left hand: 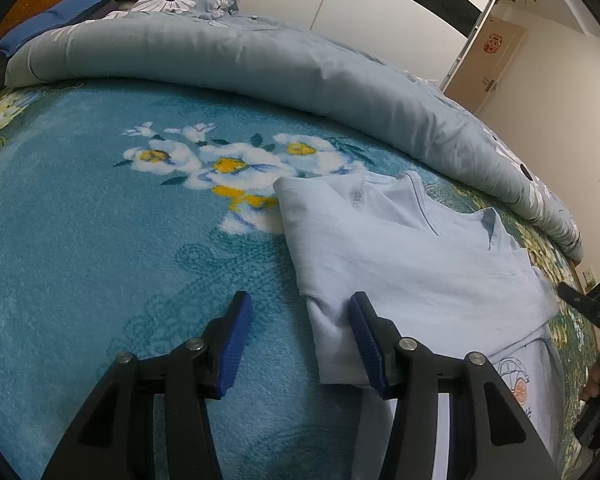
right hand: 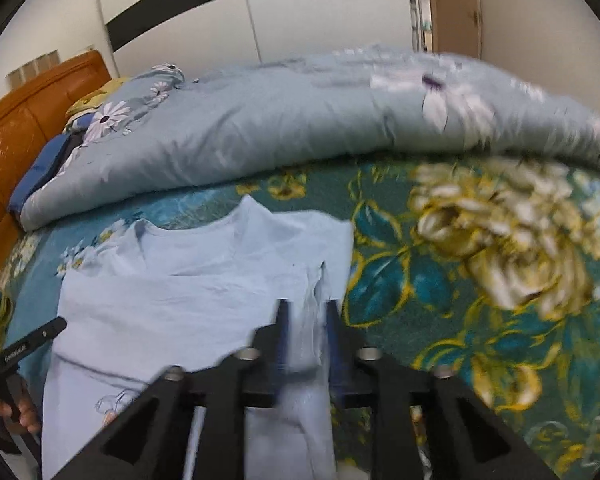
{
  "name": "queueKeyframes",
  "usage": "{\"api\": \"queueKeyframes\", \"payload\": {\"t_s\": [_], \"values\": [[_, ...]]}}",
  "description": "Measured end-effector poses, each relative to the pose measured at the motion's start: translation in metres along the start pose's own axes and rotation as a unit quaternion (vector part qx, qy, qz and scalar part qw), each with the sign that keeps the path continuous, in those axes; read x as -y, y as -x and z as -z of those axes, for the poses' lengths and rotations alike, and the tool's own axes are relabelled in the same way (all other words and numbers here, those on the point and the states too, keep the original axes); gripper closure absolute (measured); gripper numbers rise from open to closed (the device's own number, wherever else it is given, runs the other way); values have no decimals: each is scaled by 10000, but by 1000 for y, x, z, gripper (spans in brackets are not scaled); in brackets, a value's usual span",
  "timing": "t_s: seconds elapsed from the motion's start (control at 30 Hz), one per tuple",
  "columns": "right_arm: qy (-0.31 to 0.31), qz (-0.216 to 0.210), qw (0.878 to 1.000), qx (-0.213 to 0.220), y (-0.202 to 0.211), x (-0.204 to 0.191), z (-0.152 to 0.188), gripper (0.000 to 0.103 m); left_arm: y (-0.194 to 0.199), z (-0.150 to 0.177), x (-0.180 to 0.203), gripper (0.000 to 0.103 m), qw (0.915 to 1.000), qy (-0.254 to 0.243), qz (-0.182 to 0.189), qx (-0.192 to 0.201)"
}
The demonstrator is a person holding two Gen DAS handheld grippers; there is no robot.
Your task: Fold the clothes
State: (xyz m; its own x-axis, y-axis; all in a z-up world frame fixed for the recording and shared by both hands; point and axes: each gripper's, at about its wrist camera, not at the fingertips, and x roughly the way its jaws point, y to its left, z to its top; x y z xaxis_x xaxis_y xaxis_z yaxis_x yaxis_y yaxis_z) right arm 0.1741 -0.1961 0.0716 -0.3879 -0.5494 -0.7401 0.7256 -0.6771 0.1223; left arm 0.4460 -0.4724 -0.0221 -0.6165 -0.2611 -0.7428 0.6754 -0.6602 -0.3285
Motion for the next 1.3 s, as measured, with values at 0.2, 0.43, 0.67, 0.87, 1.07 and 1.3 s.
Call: {"api": "queueKeyframes", "payload": {"t_s": [0.2,0.43,0.67,0.87,1.07,1.3], "values": [[219,24,9996,-168,55,-3,31,57,1,-1,-2,51,9999,68,77,6],[700,38,9969,-356,105,4,93,55,23,1,11,50,9997,-143,-64,178],[626,-343,9971,-280,136,15,144,55,94,66,-6,50,9983,2,575,-94],[194,-429,9975,-528,150,41,190,55,137,140,-22,50,9938,-270,798,-731],[-431,-648,9944,-719,154,60,221,55,167,181,-28,50,9829,-270,1467,-1083],[-757,-1072,9887,-722,164,62,234,55,170,201,-27,50,9657,-297,2216,-1323]]}}
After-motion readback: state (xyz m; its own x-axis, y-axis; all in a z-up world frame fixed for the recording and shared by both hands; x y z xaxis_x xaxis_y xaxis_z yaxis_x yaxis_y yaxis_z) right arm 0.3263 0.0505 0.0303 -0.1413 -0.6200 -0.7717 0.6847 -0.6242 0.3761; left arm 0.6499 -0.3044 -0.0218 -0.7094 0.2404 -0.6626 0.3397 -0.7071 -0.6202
